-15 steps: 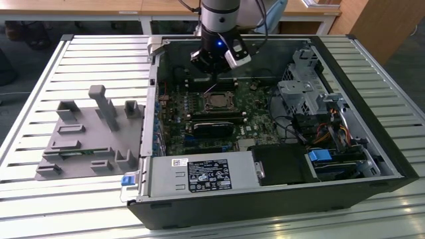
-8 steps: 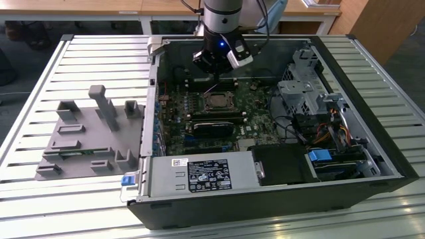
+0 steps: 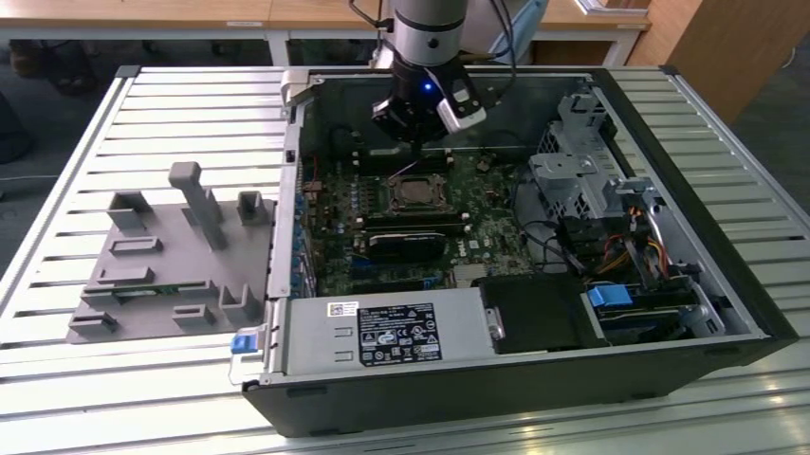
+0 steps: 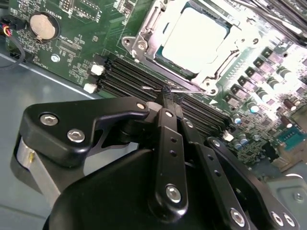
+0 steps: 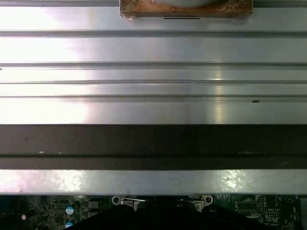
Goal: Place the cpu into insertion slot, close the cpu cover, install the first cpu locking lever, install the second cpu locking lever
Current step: 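Install the first cpu locking lever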
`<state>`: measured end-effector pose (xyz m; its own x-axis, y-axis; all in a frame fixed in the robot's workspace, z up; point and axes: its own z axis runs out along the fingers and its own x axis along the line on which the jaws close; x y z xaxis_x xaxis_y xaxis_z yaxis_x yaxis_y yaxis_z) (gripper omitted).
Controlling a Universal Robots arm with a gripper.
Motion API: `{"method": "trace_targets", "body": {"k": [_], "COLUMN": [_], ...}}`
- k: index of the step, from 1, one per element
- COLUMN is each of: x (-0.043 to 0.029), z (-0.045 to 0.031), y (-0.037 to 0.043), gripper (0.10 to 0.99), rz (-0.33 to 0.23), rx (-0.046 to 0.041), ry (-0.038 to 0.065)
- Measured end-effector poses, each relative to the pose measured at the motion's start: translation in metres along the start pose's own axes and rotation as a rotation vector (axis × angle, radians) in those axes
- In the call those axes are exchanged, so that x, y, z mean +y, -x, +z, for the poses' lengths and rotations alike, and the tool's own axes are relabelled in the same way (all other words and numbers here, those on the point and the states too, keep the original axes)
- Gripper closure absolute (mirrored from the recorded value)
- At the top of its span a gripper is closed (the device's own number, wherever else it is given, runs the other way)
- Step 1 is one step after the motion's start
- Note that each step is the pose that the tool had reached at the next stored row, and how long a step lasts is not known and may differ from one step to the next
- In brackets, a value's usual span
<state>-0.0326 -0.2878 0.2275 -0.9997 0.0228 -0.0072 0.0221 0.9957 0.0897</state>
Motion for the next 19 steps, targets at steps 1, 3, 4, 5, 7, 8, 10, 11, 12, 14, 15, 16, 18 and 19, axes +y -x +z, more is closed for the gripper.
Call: {"method": "trace_targets", "body": {"k": [1,3,4,5,7,8,10,11,12,14,15,16,18,19], "x": [0.0000,-0.0001,-0.0001,-0.0001,-0.0002,-0.0003,-0.0004,-0.0007,-0.0008,-0.0010,-0.0011,-0.0011,-0.0012,-0.0012], "z": [0.0006,0.0018,0.0024,0.0031,0.0050,0.0057,0.0080,0.0108,0.0122,0.0148,0.0158,0.0168,0.0182,0.0189], "y": [0.0011,0.0035,0.0047,0.0060,0.0095,0.0104,0.0119,0.0128,0.0132,0.0140,0.0143,0.0146,0.0151,0.0153], "gripper": [0.980,0.980,0.980,0.980,0.980,0.980,0.980,0.980,0.980,0.980,0.980,0.980,0.980,0.980], "rz": [0.000,0.000,0.000,0.000,0.000,0.000,0.000,0.000,0.000,0.000,0.000,0.000,0.000,0.000], "rx": [0.0000,0.0000,0.0000,0.0000,0.0000,0.0000,0.0000,0.0000,0.0000,0.0000,0.0001,0.0001,0.0001,0.0001], "ry": [0.000,0.000,0.000,0.000,0.000,0.000,0.000,0.000,0.000,0.000,0.000,0.000,0.000,0.000]}}
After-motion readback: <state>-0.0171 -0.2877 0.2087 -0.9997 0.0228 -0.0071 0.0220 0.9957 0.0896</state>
